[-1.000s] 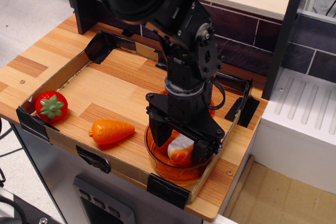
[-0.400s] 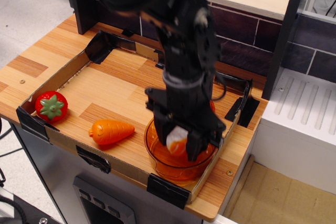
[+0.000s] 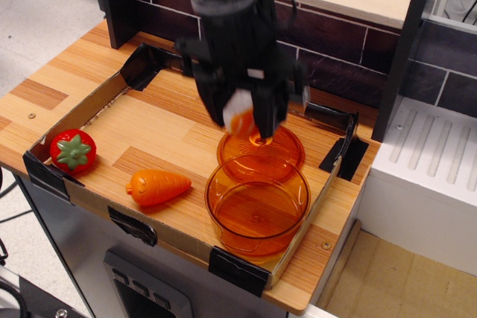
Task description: Take sushi out of pot
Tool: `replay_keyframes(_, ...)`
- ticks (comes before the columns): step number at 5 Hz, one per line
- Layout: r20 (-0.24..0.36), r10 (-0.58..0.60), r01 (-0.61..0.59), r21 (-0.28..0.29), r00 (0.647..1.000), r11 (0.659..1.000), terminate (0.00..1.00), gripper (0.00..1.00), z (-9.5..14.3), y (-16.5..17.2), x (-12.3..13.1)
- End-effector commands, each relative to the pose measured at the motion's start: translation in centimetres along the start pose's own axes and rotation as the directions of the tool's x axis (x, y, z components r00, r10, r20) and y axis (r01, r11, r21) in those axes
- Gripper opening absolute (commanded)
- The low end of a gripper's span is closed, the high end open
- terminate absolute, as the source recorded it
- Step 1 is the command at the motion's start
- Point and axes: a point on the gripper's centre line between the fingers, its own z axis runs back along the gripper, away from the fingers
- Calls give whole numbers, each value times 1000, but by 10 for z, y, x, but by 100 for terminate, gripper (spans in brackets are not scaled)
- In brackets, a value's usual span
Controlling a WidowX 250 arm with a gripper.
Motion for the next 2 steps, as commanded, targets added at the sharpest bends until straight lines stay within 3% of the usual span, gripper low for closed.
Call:
replay_keyframes(1,72,105,-113,126,992,986,0,0,-12,56,40)
replay_keyframes(2,39,106,-112,186,994,976,0,0,-30,82,46)
